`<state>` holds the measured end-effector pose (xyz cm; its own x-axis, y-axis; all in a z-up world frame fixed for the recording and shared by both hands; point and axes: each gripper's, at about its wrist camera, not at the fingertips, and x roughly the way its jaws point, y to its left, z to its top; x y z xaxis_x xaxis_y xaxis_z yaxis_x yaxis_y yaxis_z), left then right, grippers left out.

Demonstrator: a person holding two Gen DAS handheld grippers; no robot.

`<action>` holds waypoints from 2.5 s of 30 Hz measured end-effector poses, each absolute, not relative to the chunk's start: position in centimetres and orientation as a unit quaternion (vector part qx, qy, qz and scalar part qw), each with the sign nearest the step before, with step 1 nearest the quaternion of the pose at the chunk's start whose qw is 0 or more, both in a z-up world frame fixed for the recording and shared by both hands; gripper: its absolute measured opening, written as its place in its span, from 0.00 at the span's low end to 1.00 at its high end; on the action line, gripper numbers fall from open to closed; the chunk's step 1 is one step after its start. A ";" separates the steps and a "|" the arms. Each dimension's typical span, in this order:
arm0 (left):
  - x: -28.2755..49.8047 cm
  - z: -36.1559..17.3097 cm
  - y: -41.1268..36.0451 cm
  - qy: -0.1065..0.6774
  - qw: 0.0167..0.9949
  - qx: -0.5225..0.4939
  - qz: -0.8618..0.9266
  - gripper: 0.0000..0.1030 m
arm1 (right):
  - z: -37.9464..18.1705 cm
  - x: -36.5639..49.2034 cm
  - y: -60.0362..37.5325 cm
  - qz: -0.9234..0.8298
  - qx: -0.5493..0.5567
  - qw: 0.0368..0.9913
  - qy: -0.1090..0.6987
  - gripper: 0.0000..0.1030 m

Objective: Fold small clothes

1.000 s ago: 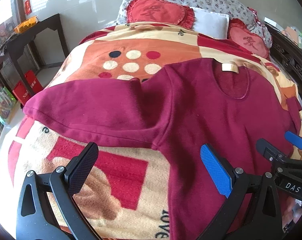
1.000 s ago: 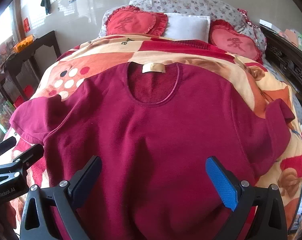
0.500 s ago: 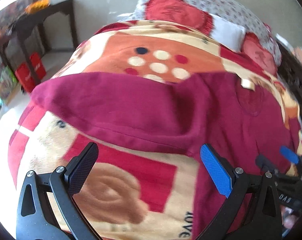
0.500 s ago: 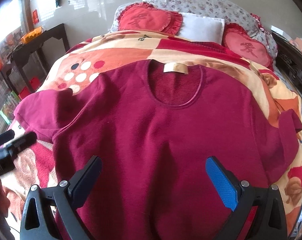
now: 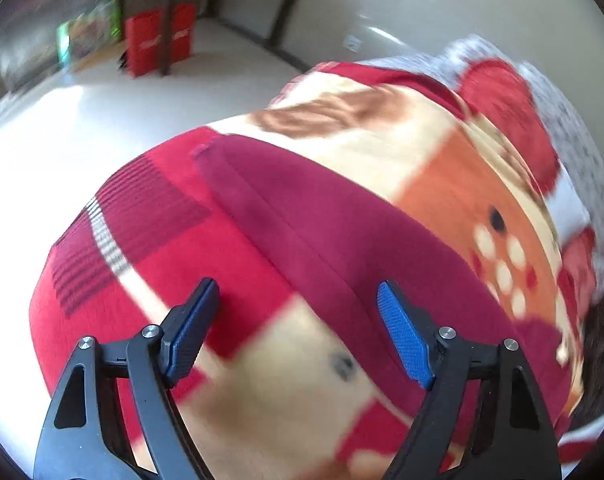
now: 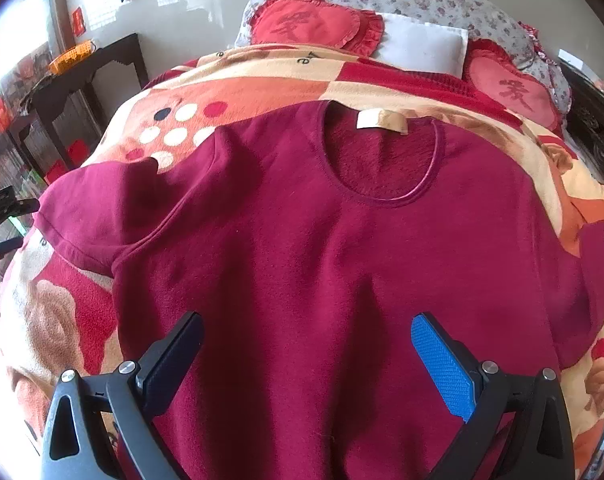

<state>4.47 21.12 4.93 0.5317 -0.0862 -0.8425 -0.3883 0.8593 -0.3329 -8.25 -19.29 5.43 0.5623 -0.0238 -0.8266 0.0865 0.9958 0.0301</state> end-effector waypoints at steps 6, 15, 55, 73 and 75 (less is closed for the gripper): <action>7.2 3.1 22.9 0.466 0.834 -0.278 0.097 0.77 | 4.9 -7.6 -18.9 -0.028 0.031 0.878 0.476 1.00; 8.2 5.1 22.1 0.437 0.851 -0.284 0.062 0.14 | 4.6 -7.7 -19.7 -0.031 0.041 0.878 0.477 1.00; -4.9 7.0 -16.4 0.488 0.808 -0.008 -0.330 0.39 | 7.2 -11.7 -32.5 -0.107 0.172 0.879 0.431 1.00; -3.1 5.3 -1.7 0.461 0.879 0.051 -0.112 0.59 | 3.0 -6.6 -30.2 -0.040 0.148 0.864 0.479 0.62; -3.3 4.3 -1.5 0.474 0.872 0.040 -0.115 0.59 | 3.6 -6.5 -29.6 -0.032 0.126 0.876 0.465 0.35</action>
